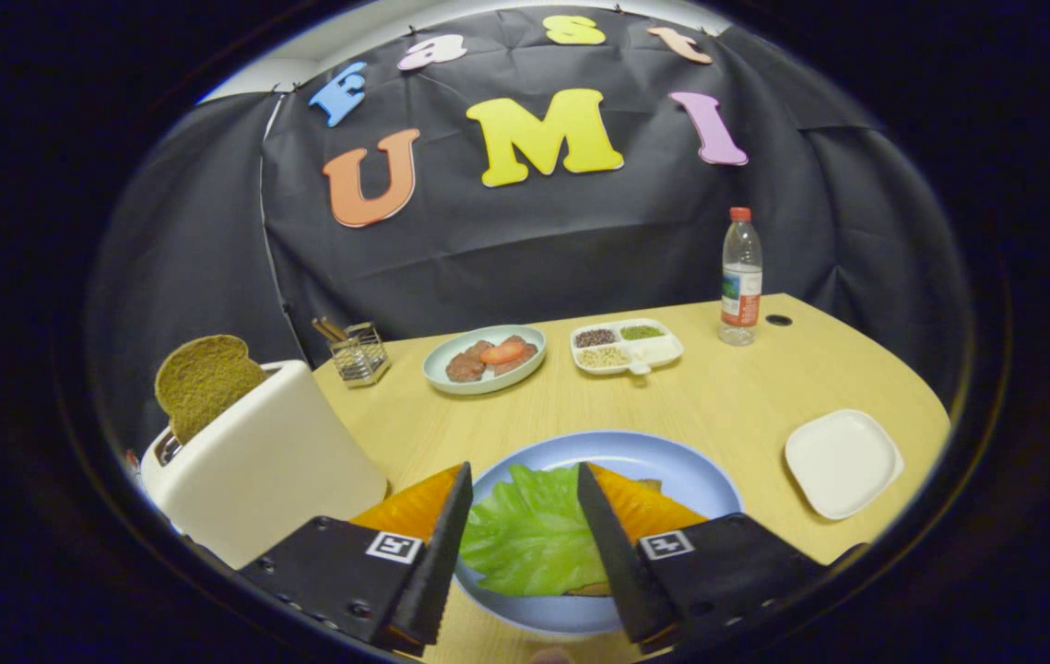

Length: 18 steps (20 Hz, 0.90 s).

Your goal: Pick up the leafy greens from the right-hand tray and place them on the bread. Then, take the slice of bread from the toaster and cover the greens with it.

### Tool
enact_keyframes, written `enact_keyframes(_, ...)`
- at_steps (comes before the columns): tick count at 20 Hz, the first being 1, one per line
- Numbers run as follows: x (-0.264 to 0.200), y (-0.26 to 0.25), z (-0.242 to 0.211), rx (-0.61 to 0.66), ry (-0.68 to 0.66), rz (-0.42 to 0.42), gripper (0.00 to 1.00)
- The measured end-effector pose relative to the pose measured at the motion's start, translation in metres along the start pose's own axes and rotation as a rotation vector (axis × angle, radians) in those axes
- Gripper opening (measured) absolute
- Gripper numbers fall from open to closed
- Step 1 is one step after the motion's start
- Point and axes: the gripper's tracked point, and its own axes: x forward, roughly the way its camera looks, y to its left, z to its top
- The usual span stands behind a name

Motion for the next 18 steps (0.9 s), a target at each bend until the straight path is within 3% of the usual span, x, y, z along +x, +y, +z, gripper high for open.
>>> enact_keyframes(4, -0.039, 0.011, 0.039, -0.036, -0.13, -0.036, 0.95)
enact_keyframes(11, -0.098, 0.101, 0.091, -0.054, -0.231, 0.053, 0.96)
enact_keyframes(18, -0.086, 0.185, 0.079, -0.074, -0.178, 0.064, 0.96)
